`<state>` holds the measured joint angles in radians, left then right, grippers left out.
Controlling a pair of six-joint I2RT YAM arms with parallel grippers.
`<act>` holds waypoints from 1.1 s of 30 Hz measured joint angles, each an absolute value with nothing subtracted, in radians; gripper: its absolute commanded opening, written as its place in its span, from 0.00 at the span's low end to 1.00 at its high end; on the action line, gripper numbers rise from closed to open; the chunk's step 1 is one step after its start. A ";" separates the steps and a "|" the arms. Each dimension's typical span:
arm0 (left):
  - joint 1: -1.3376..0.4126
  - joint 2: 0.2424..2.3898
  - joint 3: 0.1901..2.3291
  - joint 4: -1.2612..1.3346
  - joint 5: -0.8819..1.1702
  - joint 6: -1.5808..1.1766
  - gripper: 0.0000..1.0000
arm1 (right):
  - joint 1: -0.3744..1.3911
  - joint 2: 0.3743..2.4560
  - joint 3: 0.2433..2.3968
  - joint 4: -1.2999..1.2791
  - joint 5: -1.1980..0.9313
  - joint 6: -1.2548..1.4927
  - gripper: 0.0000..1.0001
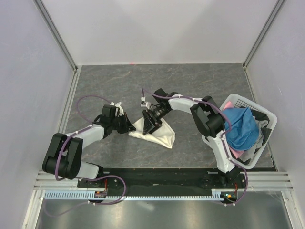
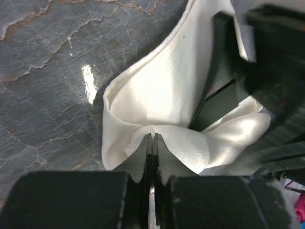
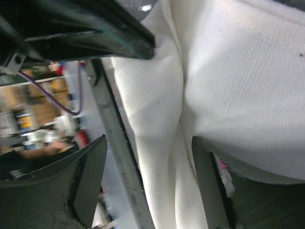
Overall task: Fold the napkin, place the utensils inside, and roll it up
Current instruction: Roll the napkin with the utensil
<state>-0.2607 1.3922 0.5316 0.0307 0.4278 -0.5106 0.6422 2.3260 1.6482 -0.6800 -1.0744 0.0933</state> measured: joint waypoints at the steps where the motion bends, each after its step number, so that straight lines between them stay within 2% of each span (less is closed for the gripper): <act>1: -0.261 1.400 0.543 0.015 0.427 -0.512 0.02 | 0.642 2.284 1.625 -0.660 -1.037 0.090 0.87; 8: -0.260 1.442 0.601 -0.060 0.425 -0.522 0.02 | 0.644 1.898 1.352 -0.468 -0.749 0.050 0.89; 12: -0.255 1.464 0.625 -0.089 0.429 -0.527 0.02 | 0.708 1.724 1.204 -0.404 -0.500 -0.011 0.88; 18: -0.242 1.488 0.645 -0.114 0.448 -0.530 0.02 | 0.915 1.652 1.065 -0.379 -0.222 -0.076 0.86; 24: -0.236 1.504 0.664 -0.137 0.455 -0.530 0.02 | 0.954 1.650 1.021 -0.380 -0.079 -0.107 0.84; 27: -0.233 1.511 0.671 -0.147 0.458 -0.530 0.02 | 0.961 1.652 1.021 -0.379 -0.049 -0.116 0.79; 33: -0.226 1.532 0.691 -0.167 0.471 -0.530 0.02 | 0.976 1.689 1.021 -0.401 -0.031 -0.142 0.51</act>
